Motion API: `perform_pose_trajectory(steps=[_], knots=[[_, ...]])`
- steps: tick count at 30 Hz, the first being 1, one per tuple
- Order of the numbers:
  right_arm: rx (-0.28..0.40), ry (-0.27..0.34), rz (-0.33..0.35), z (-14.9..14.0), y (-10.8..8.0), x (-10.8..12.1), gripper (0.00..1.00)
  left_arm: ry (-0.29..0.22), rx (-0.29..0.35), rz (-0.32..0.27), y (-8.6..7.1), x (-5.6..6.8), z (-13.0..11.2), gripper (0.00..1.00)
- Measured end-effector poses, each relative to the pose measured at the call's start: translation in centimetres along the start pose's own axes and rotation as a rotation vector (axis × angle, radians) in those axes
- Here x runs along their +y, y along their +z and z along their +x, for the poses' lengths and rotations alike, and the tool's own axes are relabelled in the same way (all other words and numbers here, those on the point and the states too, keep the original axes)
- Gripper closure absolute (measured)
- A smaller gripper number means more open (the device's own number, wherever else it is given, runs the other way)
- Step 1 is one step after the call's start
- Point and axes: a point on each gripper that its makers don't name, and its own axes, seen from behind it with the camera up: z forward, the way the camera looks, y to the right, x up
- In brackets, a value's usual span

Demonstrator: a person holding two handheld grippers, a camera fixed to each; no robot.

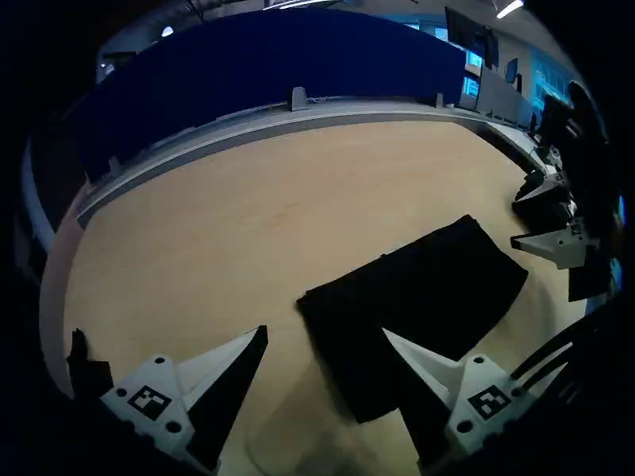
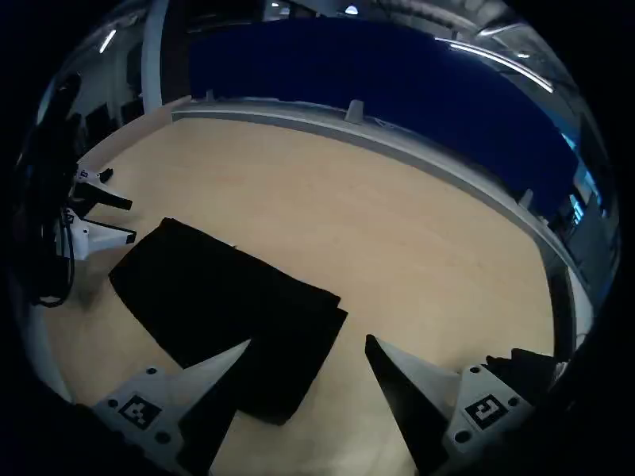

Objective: Fold towel

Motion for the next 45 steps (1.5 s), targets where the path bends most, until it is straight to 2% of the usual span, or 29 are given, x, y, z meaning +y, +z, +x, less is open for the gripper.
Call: perform_pose_trajectory(steps=[9,22,30,39,45], knots=[[-0.003,-0.013,0.004,-0.8,-1.5,-0.6,0.00,-0.016,0.006,0.033,-1.5,-0.8,-0.5,0.04],[-0.007,-0.027,0.010,-3.1,-4.5,-1.3,0.00,-0.082,0.004,0.077,-4.3,-1.3,-2.9,0.03],[-0.008,-0.064,0.054,-3.8,-4.5,-1.8,0.00,-0.135,0.005,0.110,-6.4,-1.7,-4.3,0.03],[-0.032,-0.137,0.122,-4.7,-3.8,-2.5,0.00,-0.208,0.004,0.182,-9.8,-2.9,-6.8,0.03],[-0.054,-0.189,0.158,-5.0,-3.1,-3.0,0.07,-0.239,-0.008,0.217,-11.6,-3.4,-8.5,0.03]])
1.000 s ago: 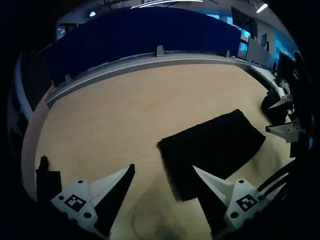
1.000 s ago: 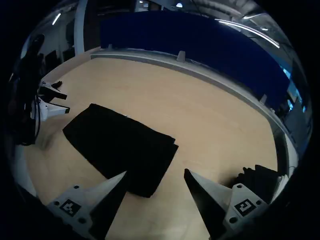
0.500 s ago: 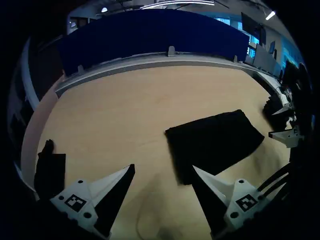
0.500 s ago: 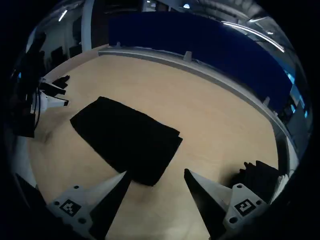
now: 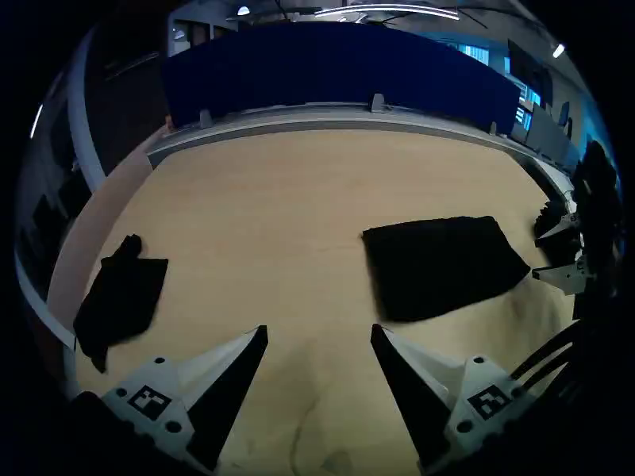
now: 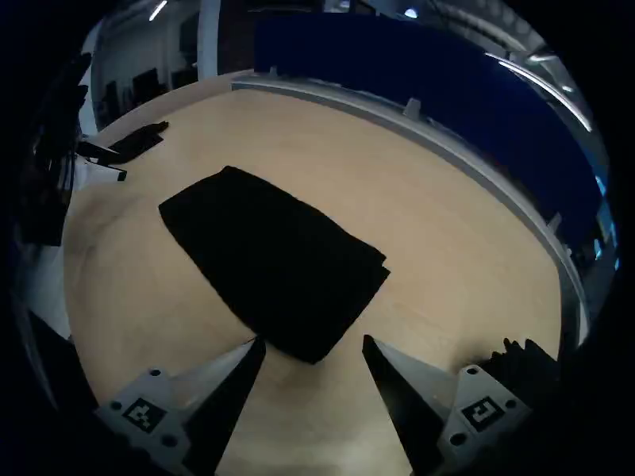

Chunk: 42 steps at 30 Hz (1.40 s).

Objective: Fold towel

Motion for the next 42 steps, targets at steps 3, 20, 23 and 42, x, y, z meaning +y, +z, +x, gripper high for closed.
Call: perform_pose_trajectory(steps=[3,20,23,42], knots=[[-0.023,-0.017,0.011,-0.4,0.7,-0.1,0.14,-0.020,-0.003,0.010,-0.9,-0.5,-0.6,0.03],[-0.085,0.015,0.063,-1.7,2.8,-0.4,0.57,-0.056,-0.019,0.046,-3.6,-2.0,-3.2,0.03],[-0.081,0.010,0.066,-1.5,2.9,-0.4,0.61,-0.059,-0.021,0.045,-3.7,-2.0,-3.4,0.03],[-0.083,-0.033,0.068,-1.1,2.3,-0.6,0.96,-0.077,-0.022,0.045,-4.0,-2.0,-3.6,0.03]])
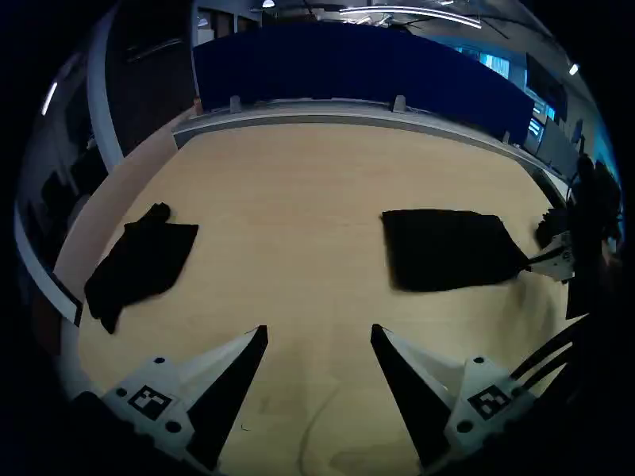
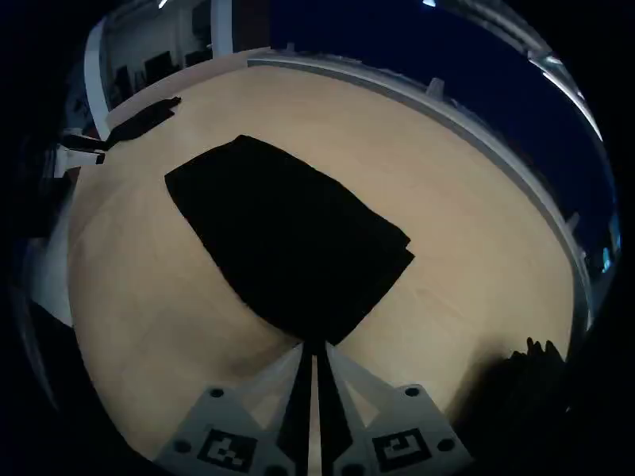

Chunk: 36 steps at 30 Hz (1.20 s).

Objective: Fold towel

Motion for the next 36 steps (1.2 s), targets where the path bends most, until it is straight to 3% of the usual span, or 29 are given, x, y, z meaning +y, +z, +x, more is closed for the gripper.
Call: perform_pose_trajectory(steps=[6,18,24,36], knots=[[0.021,-0.046,-0.010,2.1,-1.2,0.1,0.96,-0.007,0.009,0.007,-0.3,-0.4,0.3,0.03],[0.080,-0.225,-0.026,9.7,-3.7,-0.5,0.96,-0.065,0.045,0.011,-1.7,-1.2,0.8,0.03],[0.094,-0.294,-0.004,12.7,-3.4,-1.6,0.96,-0.096,0.050,0.011,-2.2,-1.2,0.5,0.03],[0.098,-0.371,0.039,15.5,-1.4,-4.2,0.96,-0.133,0.067,0.020,-3.7,-2.1,0.4,0.04]])
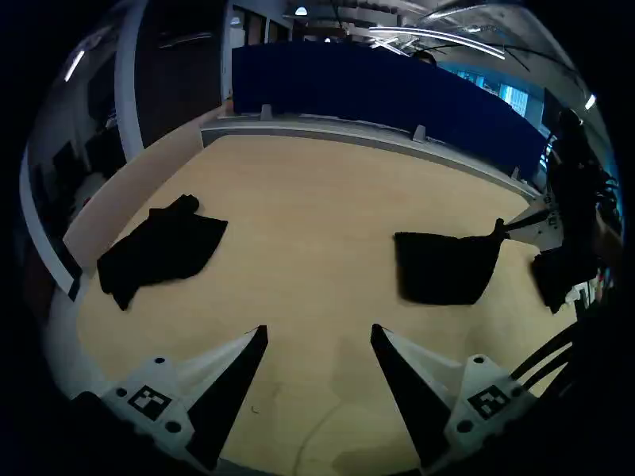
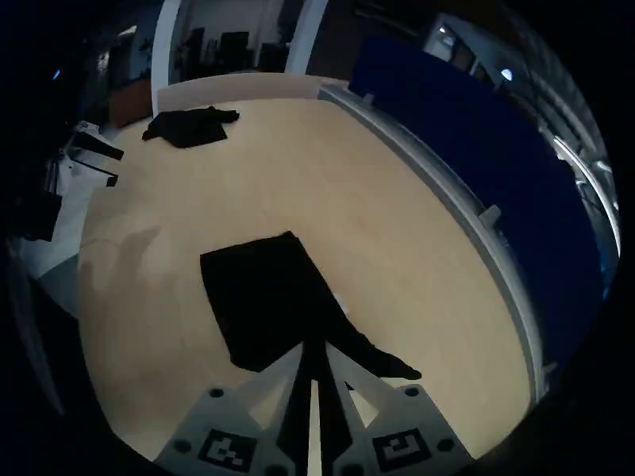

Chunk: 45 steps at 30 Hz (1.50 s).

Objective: Fold towel

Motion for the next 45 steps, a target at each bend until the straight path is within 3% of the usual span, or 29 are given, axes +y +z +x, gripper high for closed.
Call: perform_pose_trajectory(steps=[6,15,21,28,32,36,38,45], knots=[[0.000,-0.070,0.032,2.4,1.6,-1.5,0.96,-0.038,0.016,0.010,-1.1,-0.8,0.0,0.03],[-0.005,-0.170,0.114,5.6,5.8,-6.8,0.96,-0.105,0.029,0.044,-2.3,-2.4,-0.9,0.03],[-0.039,-0.149,0.181,4.9,9.8,-10.5,0.96,-0.117,0.024,0.061,-2.7,-2.7,-1.6,0.03],[-0.047,-0.101,0.212,4.3,11.3,-11.6,0.88,-0.123,0.028,0.055,-2.7,-2.4,-1.5,0.03],[-0.037,-0.075,0.215,4.5,11.1,-11.4,0.76,-0.124,0.028,0.052,-2.5,-2.2,-1.5,0.03],[-0.025,-0.053,0.215,4.6,10.5,-11.1,0.42,-0.121,0.027,0.050,-2.3,-2.2,-1.4,0.03],[-0.016,-0.045,0.209,4.6,10.2,-10.9,0.32,-0.119,0.027,0.050,-2.2,-2.2,-1.3,0.03],[-0.014,-0.014,0.187,3.9,9.4,-10.3,0.25,-0.118,0.030,0.048,-2.1,-2.0,-0.9,0.03]])
